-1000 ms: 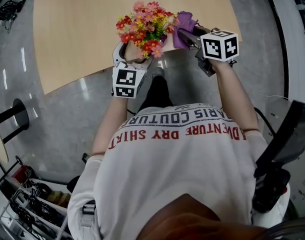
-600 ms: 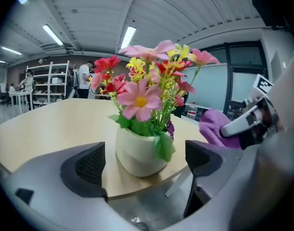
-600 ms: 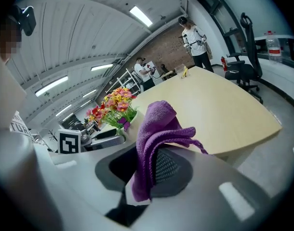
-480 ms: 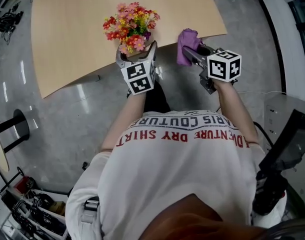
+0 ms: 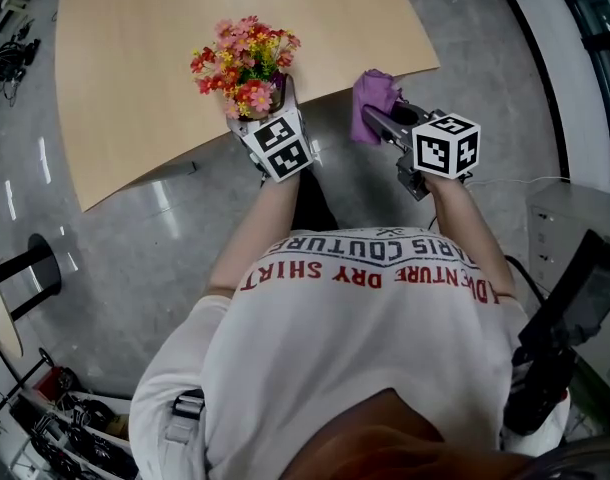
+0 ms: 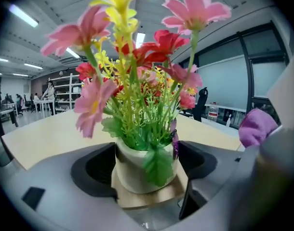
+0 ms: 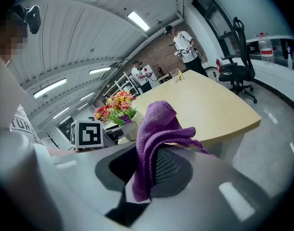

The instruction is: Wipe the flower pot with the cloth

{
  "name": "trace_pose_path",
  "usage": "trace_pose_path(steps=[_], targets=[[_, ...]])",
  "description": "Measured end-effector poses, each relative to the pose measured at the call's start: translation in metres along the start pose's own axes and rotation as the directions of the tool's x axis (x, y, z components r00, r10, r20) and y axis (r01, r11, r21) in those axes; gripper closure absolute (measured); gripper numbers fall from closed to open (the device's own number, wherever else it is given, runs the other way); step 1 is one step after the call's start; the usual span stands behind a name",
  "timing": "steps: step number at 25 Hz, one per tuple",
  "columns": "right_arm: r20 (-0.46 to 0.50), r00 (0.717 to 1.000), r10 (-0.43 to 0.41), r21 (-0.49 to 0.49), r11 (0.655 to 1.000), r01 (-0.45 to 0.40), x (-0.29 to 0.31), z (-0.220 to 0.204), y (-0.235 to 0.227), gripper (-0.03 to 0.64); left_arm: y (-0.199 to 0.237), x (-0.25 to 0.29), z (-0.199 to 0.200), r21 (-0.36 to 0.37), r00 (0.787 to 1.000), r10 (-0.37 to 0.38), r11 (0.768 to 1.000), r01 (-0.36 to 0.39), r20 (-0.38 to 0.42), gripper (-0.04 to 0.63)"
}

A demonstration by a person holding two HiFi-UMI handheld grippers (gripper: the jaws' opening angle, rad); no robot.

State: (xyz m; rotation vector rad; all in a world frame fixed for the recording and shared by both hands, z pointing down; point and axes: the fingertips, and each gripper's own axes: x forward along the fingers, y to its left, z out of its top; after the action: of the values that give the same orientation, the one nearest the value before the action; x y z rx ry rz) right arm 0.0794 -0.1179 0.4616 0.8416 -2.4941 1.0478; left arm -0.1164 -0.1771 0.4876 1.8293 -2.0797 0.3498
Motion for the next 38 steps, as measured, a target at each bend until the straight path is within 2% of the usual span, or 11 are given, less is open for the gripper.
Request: trace_pose_path(steps=[7, 13, 17, 21, 27, 33, 38], targets=[[-0.003, 1.000, 0.031, -0.015, 0.999, -0.031, 0.002, 0.006, 0.008, 0.575, -0.004, -0.008, 0.002, 0.026, 0.998, -0.059, 0.998, 0.059, 0.009, 0.184], [0.004, 0.996, 0.084, -0.025, 0.996, -0.084, 0.024, 0.014, 0.018, 0.575, -0.001, -0.016, 0.001, 0.085, 0.982, -0.187, 0.979, 0.186, -0.006, 0.185], [0.001, 0.992, 0.127, -0.032, 0.991, -0.127, 0.055, 0.032, 0.027, 0.575, 0.002, -0.014, -0.001, 0.128, 0.954, -0.299, 0.946, 0.299, -0.015, 0.186], [-0.004, 0.986, 0.167, -0.051, 0.985, -0.167, 0.084, 0.048, 0.024, 0.575, -0.003, -0.002, -0.005, 0.170, 0.915, -0.402, 0.900, 0.401, -0.030, 0.186], [-0.012, 0.979, 0.201, -0.062, 0.978, -0.202, 0.108, 0.066, 0.034, 0.575, -0.001, -0.005, 0.004, 0.207, 0.865, -0.499, 0.842, 0.498, -0.051, 0.187], [-0.027, 0.974, 0.225, -0.055, 0.973, -0.226, 0.139, 0.063, 0.026, 0.575, 0.002, 0.010, -0.009, 0.221, 0.842, -0.536, 0.816, 0.535, -0.059, 0.187], [-0.051, 0.974, 0.219, -0.047, 0.974, -0.221, 0.147, 0.056, 0.025, 0.575, 0.002, 0.006, -0.008, 0.220, 0.836, -0.545, 0.810, 0.543, -0.057, 0.187]])
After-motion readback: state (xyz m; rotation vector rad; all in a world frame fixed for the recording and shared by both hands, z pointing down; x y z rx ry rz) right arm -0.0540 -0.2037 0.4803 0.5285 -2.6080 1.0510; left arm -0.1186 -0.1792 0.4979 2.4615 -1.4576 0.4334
